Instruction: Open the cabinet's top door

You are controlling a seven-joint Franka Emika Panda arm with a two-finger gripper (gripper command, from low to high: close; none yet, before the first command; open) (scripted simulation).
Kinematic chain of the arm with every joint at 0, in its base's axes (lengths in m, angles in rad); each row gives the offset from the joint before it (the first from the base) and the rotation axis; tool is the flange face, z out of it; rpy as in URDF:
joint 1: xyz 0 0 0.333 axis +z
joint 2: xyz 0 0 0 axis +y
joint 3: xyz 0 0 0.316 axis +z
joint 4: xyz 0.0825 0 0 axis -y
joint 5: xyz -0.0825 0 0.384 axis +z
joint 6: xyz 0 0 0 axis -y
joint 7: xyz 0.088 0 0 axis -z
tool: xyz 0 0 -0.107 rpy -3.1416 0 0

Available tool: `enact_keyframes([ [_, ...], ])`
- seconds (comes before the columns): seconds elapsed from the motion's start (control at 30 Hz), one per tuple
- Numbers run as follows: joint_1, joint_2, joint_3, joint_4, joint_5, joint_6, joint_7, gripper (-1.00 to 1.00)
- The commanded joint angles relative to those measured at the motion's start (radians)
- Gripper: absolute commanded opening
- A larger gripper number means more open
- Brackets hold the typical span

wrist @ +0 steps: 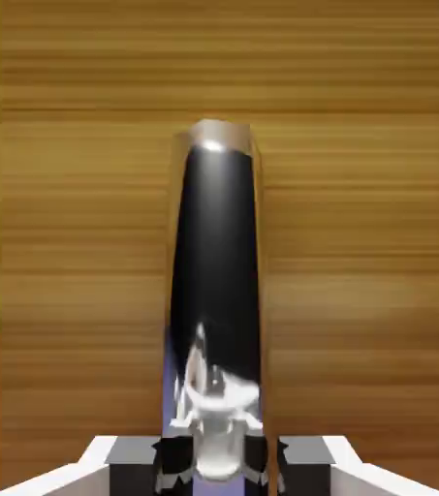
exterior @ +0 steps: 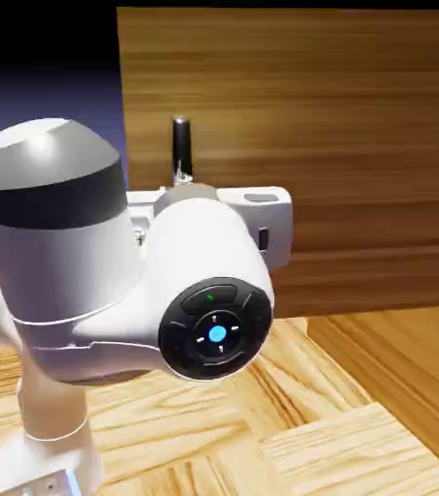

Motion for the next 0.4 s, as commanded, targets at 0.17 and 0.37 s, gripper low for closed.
enact_keyframes([
  [0.17,0.174,-0.010,-0.078,0.218,-0.031,-0.145,0.048,-1.00],
  [0.37,0.342,-0.029,-0.131,0.435,-0.043,-0.280,0.108,-1.00],
])
